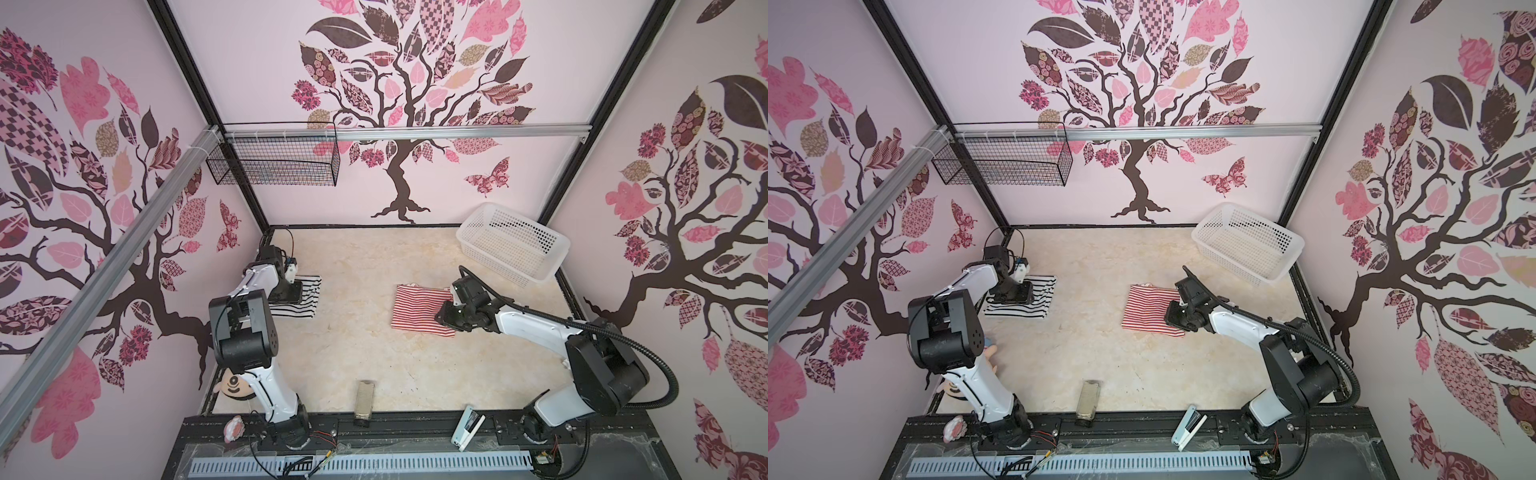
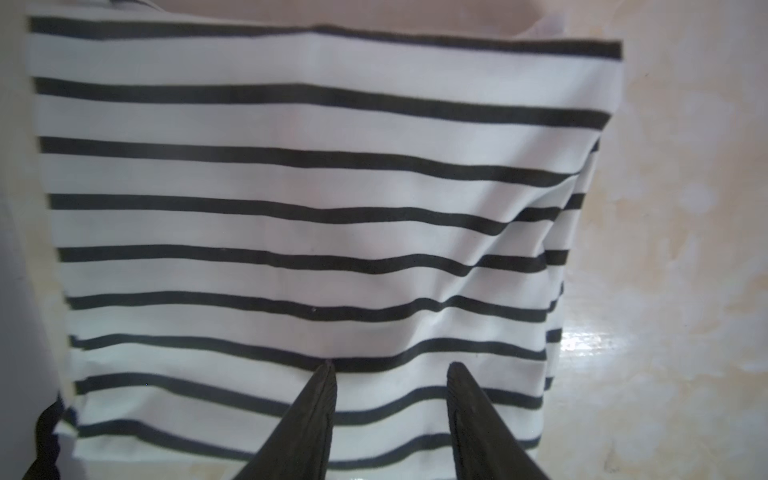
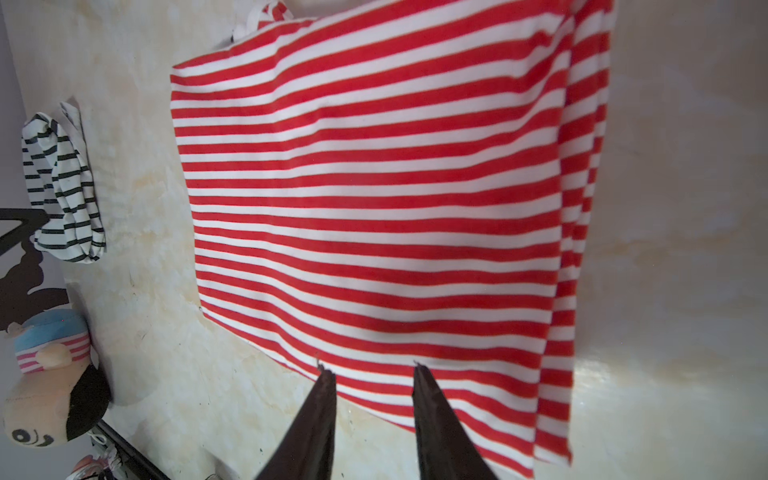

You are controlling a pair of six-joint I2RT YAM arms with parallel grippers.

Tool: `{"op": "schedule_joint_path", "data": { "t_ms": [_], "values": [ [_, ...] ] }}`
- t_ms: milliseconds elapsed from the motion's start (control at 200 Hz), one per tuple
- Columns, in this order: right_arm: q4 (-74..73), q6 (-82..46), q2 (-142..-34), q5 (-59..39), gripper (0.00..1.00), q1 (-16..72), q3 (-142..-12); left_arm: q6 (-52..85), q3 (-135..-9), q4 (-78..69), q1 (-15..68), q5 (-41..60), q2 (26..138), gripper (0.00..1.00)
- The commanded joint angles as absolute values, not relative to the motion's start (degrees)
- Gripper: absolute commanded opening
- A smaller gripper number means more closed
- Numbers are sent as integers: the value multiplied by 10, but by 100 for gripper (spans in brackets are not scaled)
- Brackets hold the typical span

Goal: Fold and stack the tank tops

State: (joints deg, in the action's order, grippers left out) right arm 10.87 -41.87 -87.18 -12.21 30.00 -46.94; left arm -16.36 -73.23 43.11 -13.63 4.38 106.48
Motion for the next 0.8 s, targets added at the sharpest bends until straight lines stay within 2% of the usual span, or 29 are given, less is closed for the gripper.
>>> {"op": "schedule_joint_path", "data": {
  "t_ms": [0,230,600,795],
  "values": [
    [111,-421,-859,-118,35,304,-487,-177,-717,443,-131,62,1080,47],
    [109,-422,-863,-112,36,304,-485,-175,-686,445,-83,82,1092,47],
    [109,-429,-956,-80,36,301,-549,-143,-659,466,74,109,1083,46],
    [124,-437,-962,-57,36,280,-503,-116,-668,471,165,124,1090,46]
  ]
}}
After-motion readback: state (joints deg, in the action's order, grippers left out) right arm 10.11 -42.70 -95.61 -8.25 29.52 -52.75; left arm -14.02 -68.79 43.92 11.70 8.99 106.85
